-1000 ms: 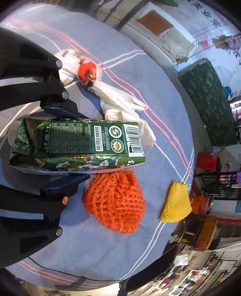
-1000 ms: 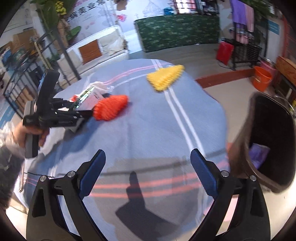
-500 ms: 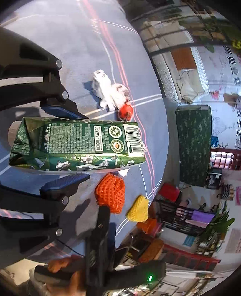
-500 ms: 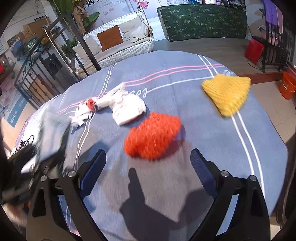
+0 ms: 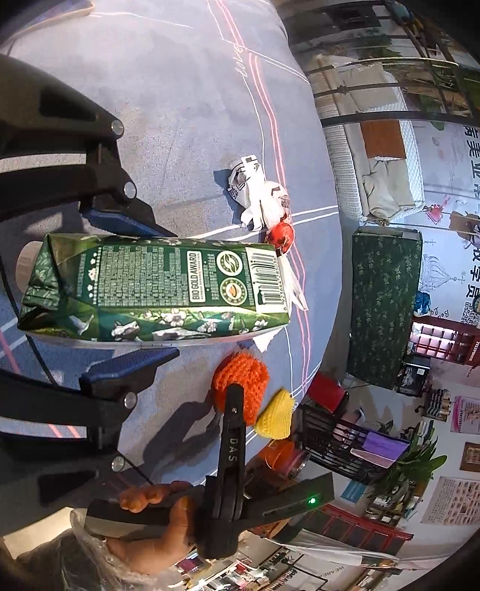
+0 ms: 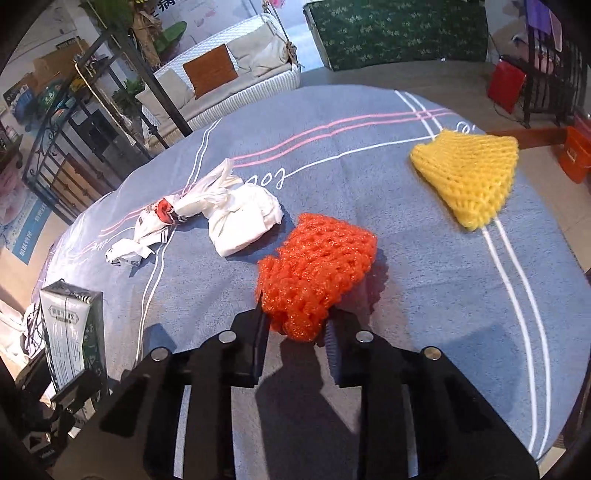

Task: Collect trash
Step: 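Grasp the orange mesh net with the right tool, then carry the orange mesh net into the bin and open the right tool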

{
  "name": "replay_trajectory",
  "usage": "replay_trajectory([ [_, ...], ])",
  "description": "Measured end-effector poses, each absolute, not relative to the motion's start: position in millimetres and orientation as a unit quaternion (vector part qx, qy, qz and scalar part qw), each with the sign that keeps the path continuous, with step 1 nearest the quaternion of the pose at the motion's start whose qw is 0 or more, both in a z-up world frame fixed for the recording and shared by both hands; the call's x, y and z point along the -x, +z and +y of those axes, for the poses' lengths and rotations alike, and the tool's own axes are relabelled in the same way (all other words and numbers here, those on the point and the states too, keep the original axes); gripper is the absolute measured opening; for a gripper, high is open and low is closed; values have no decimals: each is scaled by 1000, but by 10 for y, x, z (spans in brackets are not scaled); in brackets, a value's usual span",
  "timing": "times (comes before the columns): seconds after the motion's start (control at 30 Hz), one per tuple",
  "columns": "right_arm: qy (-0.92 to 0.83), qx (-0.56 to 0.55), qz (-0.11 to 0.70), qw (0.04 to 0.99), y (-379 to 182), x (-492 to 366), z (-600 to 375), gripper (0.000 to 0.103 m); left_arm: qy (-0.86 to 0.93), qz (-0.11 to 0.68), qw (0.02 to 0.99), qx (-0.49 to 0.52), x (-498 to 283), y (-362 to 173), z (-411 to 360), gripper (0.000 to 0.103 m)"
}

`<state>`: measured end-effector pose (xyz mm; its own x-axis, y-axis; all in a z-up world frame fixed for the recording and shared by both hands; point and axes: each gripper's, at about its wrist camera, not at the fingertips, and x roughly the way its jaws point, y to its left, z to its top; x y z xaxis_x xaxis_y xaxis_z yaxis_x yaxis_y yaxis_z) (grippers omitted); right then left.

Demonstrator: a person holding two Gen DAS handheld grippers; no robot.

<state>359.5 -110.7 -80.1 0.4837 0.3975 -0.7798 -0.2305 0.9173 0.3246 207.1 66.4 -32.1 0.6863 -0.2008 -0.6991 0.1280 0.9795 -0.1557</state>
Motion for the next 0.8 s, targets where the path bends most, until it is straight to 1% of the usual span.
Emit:
replay_trajectory([
  [0.23, 173, -83, 434, 880, -618, -3292, -1368, 26, -103, 378, 919, 49, -2063, -295, 498, 55],
  [0.4, 148, -84, 410, 896, -508, -3008, -1736, 26, -129, 375, 917, 44, -2053, -288, 242, 55],
  [0.8, 18, -98, 367, 925, -288, -2278, -3048, 26, -237, 363, 901, 26, -2056, -239, -819, 55],
])
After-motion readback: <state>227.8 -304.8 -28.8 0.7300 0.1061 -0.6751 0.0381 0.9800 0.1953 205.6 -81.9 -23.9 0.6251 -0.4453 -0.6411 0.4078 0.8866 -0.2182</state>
